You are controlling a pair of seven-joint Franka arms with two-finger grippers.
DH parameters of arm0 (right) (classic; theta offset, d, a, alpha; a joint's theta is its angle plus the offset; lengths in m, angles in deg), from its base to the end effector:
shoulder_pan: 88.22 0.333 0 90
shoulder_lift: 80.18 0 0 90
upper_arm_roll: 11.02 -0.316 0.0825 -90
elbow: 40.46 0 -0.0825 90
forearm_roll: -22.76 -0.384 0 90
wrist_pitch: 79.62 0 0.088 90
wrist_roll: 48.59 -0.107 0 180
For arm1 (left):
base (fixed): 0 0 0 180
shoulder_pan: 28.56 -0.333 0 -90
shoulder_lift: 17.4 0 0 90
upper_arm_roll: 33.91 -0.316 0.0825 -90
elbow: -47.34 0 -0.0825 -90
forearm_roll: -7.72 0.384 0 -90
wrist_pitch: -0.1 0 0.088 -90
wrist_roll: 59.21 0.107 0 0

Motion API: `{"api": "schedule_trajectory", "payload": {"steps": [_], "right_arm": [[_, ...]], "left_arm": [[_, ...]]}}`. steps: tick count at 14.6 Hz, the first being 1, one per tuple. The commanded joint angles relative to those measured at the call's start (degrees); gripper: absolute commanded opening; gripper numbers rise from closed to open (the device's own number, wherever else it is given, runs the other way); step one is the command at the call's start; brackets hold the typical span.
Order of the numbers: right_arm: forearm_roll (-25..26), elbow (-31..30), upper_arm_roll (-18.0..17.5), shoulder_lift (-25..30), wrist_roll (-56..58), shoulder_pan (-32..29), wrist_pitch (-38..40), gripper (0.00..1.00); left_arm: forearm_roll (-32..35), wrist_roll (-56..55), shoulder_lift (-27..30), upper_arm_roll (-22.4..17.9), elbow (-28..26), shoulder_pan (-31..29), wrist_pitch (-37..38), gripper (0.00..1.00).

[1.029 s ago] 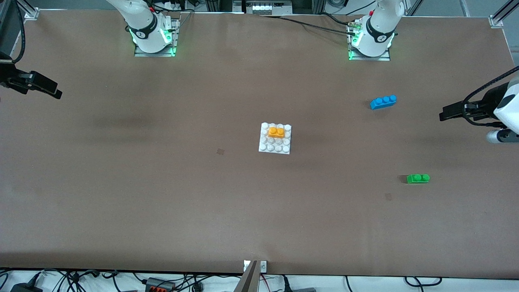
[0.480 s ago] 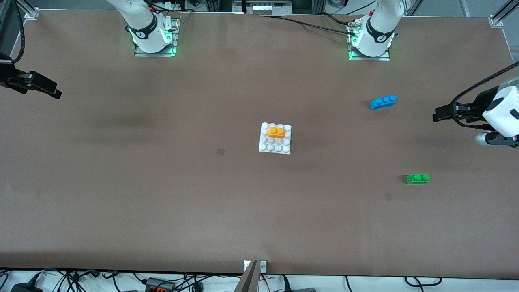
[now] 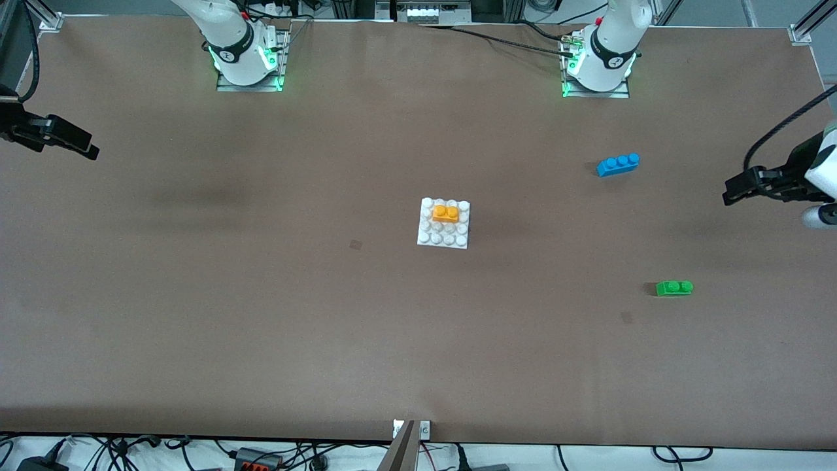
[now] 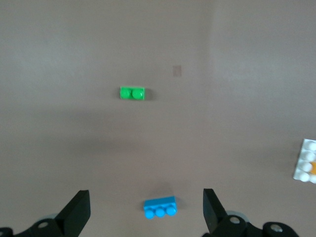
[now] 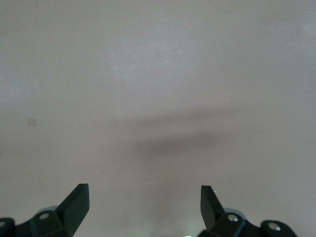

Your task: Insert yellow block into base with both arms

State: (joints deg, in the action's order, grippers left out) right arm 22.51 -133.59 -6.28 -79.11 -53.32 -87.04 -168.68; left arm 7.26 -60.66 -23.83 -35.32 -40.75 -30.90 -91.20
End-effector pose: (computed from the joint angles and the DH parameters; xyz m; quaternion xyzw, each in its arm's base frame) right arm 0.5445 -0.0338 0.6076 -0.9970 0.0722 0.0262 0.0027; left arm 0.5874 0.0369 0.5780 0.9986 0.0455 -0.0280 0.0032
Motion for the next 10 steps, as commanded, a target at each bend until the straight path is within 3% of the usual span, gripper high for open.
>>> {"api": "schedule_trajectory", "payload": {"steps": [1, 10], "right_arm": [[0.2, 0.8, -0.3, -0.1, -0.7, -0.1, 0.4, 1.0], [0.1, 0.8, -0.2, 0.0, -0.7, -0.2, 0.8, 1.0]], "left_arm": [[-1.7, 3.9, 4.2, -4.6, -5.2, 4.1, -1.9, 1.0], [-2.5, 5.2, 2.8, -4.6, -3.2, 3.6, -0.5, 1.0]]}}
